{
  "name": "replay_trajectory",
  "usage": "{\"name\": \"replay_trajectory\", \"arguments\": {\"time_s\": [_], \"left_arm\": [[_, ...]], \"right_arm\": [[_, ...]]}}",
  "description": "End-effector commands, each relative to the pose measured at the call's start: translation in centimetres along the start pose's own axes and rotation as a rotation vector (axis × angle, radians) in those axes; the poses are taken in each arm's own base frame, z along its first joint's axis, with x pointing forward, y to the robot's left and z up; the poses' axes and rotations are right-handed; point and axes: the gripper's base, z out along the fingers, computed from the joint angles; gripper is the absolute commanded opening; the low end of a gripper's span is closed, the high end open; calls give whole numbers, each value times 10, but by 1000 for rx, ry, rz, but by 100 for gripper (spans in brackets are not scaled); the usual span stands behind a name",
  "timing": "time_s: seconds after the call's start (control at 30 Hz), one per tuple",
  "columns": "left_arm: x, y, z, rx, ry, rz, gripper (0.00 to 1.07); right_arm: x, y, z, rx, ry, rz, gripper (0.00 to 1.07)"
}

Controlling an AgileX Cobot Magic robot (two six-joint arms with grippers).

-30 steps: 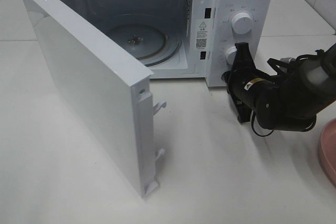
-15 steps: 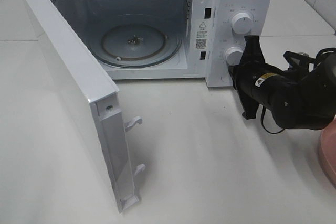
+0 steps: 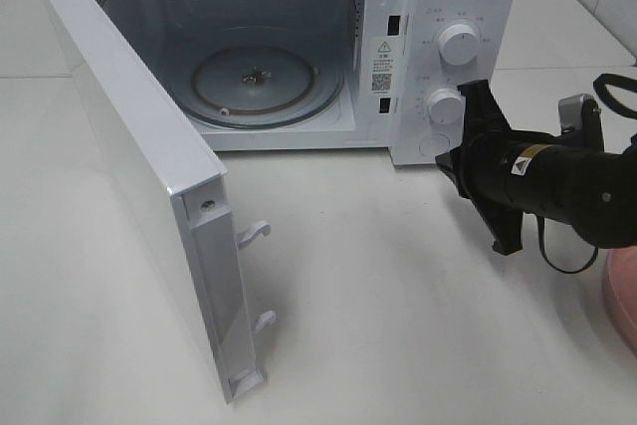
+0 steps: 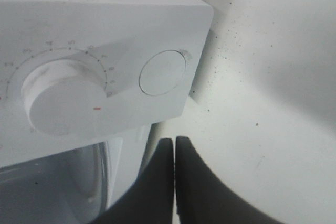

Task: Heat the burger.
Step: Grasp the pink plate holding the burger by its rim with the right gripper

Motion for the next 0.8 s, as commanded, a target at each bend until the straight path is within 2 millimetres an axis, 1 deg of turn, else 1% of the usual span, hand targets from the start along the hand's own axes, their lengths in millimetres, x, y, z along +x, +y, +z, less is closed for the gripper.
{"name": "replay_trajectory", "arguments": {"time_s": [0.03, 0.07, 0.13, 0.17, 0.2, 0.23, 0.27, 0.3, 0.33, 0.37, 0.4, 0.47, 0.53, 0.57, 0.63, 0.67, 0.73, 0.8], "left_arm": [[0, 0, -2, 4, -27, -4, 98], [0, 0, -2, 4, -27, -4, 98], [0, 0, -2, 4, -27, -4, 98], [0, 0, -2, 4, -27, -4, 98], [0, 0, -2, 4, -27, -4, 98], [0, 0, -2, 4, -27, -4, 98], [0, 0, -2, 4, -27, -4, 98], [0, 0, -2, 4, -27, -4, 98], [0, 0, -2, 4, -27, -4, 98], [0, 0, -2, 4, -27, -4, 98], [0, 0, -2, 4, -27, -4, 98], [0, 0, -2, 4, -27, -4, 98], [0, 0, -2, 4, -27, -4, 98], [0, 0, -2, 4, -27, -4, 98], [0, 0, -2, 4, -27, -4, 98], [0, 0, -2, 4, -27, -4, 98], [0, 0, -2, 4, -27, -4, 98], [0, 0, -2, 4, -27, -4, 98]], "right_arm": [[-1, 5, -8, 28, 18, -114, 0], [-1, 9, -14, 48, 29, -193, 0], [-2, 11, -16, 55, 34, -223, 0], [-2, 15, -23, 66, 45, -303, 0], [-2, 15, -23, 66, 45, -303, 0], [-3, 19, -28, 75, 55, -378, 0], [-3, 21, -32, 79, 61, -420, 0], [-3, 21, -32, 79, 61, -420, 0], [-3, 25, -38, 92, 74, -488, 0], [-3, 25, -38, 92, 74, -488, 0], [-3, 27, -43, 108, 91, -557, 0], [-3, 27, -46, 118, 101, -589, 0], [-3, 27, -53, 160, 137, -666, 0], [-3, 27, -53, 160, 137, -666, 0], [-3, 25, -62, 215, 195, -774, 0], [-3, 25, -62, 215, 195, -774, 0], [-2, 23, -69, 255, 243, -849, 0], [-2, 23, -71, 264, 257, -876, 0]]}}
